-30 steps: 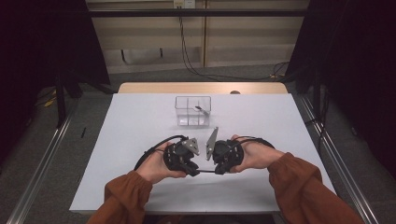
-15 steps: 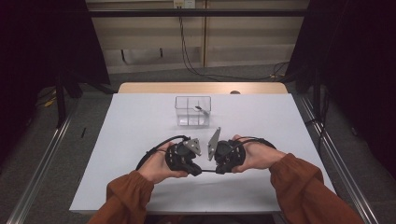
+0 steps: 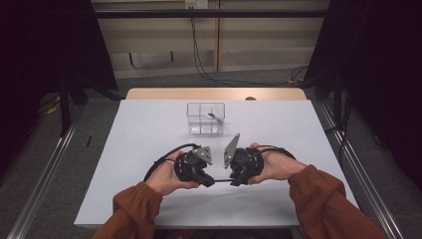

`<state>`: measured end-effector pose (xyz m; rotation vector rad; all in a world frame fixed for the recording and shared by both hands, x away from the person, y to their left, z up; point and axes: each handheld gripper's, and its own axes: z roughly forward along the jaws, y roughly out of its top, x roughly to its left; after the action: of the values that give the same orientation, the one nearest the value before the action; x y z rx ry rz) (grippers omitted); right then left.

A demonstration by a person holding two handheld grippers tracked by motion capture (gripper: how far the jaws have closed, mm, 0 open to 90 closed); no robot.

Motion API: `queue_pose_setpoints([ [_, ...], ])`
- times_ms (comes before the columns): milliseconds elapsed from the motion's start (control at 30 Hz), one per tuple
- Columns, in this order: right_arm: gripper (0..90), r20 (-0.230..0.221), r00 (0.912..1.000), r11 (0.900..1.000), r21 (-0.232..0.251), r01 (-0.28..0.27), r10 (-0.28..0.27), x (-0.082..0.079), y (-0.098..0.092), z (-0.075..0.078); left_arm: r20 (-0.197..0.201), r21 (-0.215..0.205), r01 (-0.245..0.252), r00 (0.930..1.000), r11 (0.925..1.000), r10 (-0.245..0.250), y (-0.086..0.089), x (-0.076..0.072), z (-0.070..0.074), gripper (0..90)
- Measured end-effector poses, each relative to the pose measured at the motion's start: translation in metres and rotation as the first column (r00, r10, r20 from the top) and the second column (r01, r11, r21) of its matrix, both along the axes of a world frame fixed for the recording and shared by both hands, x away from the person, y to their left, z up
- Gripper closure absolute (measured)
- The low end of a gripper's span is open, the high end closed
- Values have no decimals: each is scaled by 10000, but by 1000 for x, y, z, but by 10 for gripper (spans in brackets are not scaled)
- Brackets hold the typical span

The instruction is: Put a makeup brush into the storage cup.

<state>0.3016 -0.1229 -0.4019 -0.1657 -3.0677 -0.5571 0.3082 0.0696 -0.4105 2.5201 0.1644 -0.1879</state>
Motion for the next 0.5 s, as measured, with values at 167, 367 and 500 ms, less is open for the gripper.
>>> queue_pose_setpoints([
  [167,667,2,9994,9989,334,333,-333,0,-6,0,0,-375,-141,9999,9992,141,5,-1,3,853],
  [367,568,44,9983,9960,679,582,-586,0,-11,2,27,-435,-309,9995,9986,310,12,0,2,853],
  [500,464,20,9971,9937,829,757,-762,0,-15,2,3,-437,-501,9987,9978,502,17,0,0,852],
])
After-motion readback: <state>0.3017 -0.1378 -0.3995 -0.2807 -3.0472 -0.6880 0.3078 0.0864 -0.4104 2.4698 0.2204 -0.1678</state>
